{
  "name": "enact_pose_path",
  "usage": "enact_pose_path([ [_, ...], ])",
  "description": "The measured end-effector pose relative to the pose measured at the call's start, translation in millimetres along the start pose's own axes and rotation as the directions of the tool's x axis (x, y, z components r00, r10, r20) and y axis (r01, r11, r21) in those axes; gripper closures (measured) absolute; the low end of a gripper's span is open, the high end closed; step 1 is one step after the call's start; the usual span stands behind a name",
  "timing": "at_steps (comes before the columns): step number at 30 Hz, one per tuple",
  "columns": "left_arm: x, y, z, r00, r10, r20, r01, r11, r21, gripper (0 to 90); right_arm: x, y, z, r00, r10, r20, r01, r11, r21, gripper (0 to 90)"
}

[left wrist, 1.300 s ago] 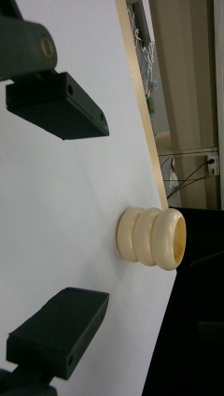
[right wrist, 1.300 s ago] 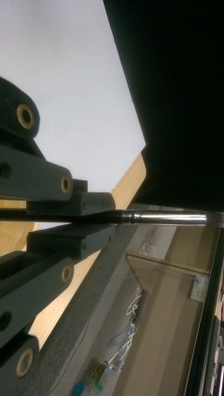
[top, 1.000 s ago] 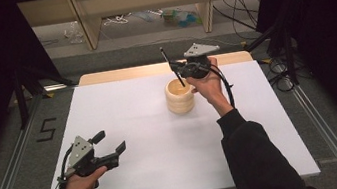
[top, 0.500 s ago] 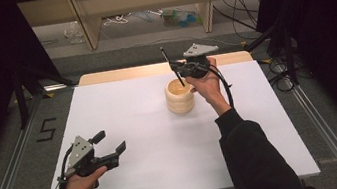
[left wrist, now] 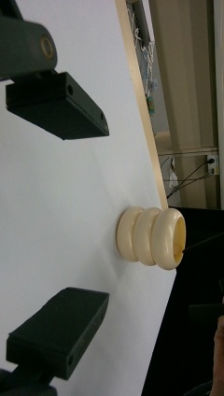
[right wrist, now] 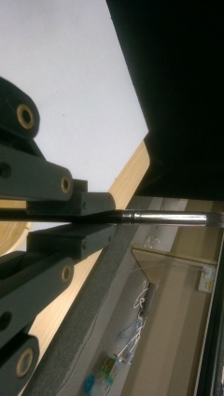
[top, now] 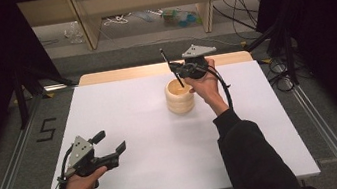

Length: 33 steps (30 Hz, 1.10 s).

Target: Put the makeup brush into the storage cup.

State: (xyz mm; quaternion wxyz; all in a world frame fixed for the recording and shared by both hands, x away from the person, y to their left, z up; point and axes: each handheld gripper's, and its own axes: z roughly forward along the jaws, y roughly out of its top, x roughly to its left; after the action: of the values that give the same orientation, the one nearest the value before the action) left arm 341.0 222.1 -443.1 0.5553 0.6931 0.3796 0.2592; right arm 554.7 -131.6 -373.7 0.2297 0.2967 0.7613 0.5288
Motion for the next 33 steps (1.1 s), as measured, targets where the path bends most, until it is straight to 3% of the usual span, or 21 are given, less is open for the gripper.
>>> enact_pose_path([
  [33, -0.2, 0.1, -0.2, 1.0, 0.003, 0.001, -0.003, 1.0, 0.0, 17.0, 0.8, -21.6, 14.9, 0.9998, 0.003, 0.022, -0.004, 0.998, 0.068, 84.2],
])
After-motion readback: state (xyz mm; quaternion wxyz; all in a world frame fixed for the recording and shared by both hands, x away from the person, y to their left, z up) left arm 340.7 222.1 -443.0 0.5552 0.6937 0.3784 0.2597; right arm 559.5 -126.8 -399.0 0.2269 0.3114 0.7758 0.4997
